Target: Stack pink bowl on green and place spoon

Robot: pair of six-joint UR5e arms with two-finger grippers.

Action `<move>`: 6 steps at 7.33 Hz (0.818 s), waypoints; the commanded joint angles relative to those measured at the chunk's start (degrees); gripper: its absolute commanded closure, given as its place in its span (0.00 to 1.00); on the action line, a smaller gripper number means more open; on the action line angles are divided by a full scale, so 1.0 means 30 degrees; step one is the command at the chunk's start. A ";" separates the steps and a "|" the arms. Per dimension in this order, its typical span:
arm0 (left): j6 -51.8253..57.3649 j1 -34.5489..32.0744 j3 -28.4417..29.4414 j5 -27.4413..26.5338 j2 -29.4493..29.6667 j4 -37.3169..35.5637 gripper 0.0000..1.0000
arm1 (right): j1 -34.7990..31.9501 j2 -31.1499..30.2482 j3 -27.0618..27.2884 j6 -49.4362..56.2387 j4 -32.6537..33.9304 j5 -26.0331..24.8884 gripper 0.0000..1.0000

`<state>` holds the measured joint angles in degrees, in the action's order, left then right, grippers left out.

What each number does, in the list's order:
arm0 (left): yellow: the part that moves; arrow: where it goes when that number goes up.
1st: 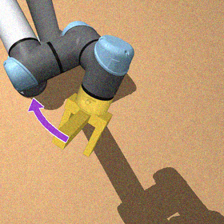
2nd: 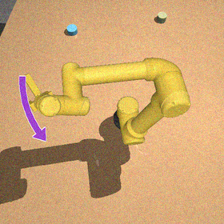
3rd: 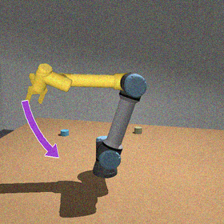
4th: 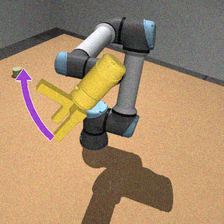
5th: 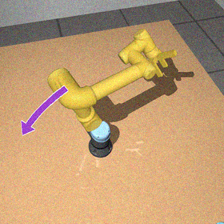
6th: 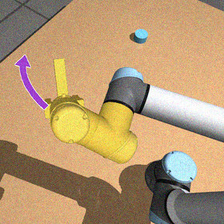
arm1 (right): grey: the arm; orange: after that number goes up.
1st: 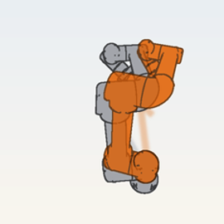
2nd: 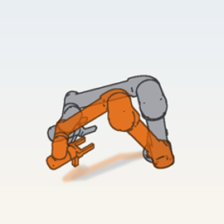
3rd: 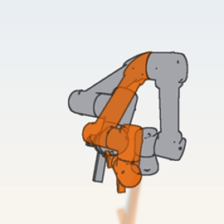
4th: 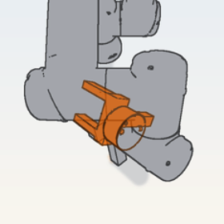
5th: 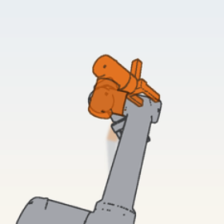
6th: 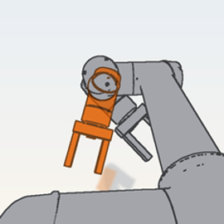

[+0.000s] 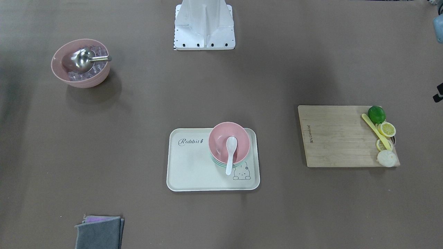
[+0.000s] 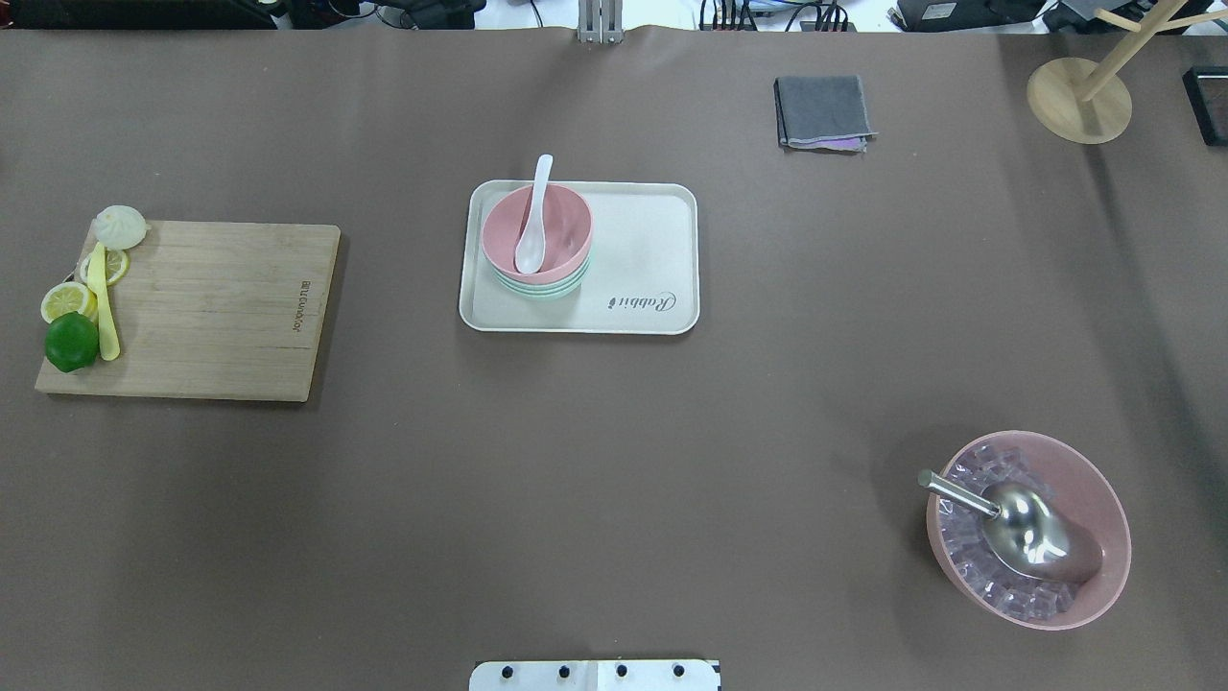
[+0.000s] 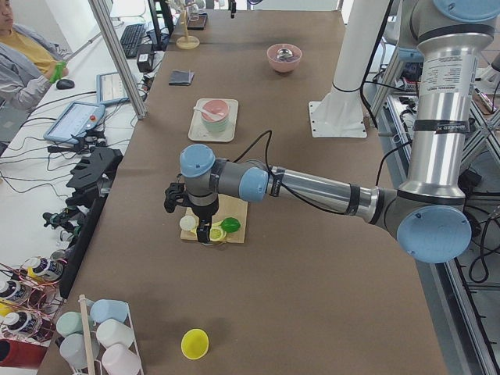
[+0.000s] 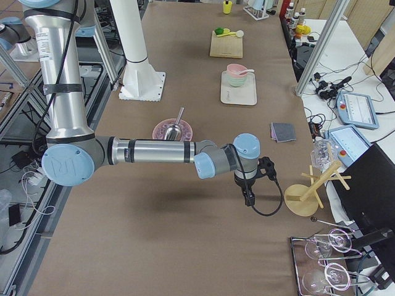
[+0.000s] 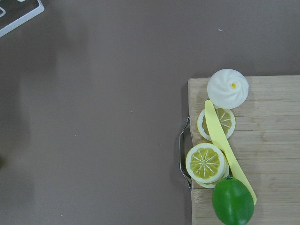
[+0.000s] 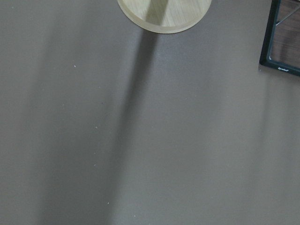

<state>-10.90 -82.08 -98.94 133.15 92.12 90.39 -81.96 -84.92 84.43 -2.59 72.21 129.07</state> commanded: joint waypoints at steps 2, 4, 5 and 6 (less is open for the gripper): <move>0.0000 0.0027 -0.0094 0.0000 -0.0005 -0.0041 0.02 | 0.0015 -0.0142 0.0009 0.0042 -0.0017 0.0483 0.00; 0.0000 -0.0002 -0.0212 0.0000 -0.0005 -0.0012 0.02 | 0.0015 -0.0317 0.0068 0.0041 -0.0017 0.0454 0.00; 0.0000 -0.0002 -0.0271 0.0000 -0.0005 -0.0012 0.02 | 0.0015 -0.0434 -0.0019 0.0071 -0.0017 0.0309 0.00; 0.0000 -0.0002 -0.0271 0.0029 -0.0005 -0.0012 0.02 | 0.0015 -0.0551 0.0010 0.0071 -0.0046 0.0336 0.00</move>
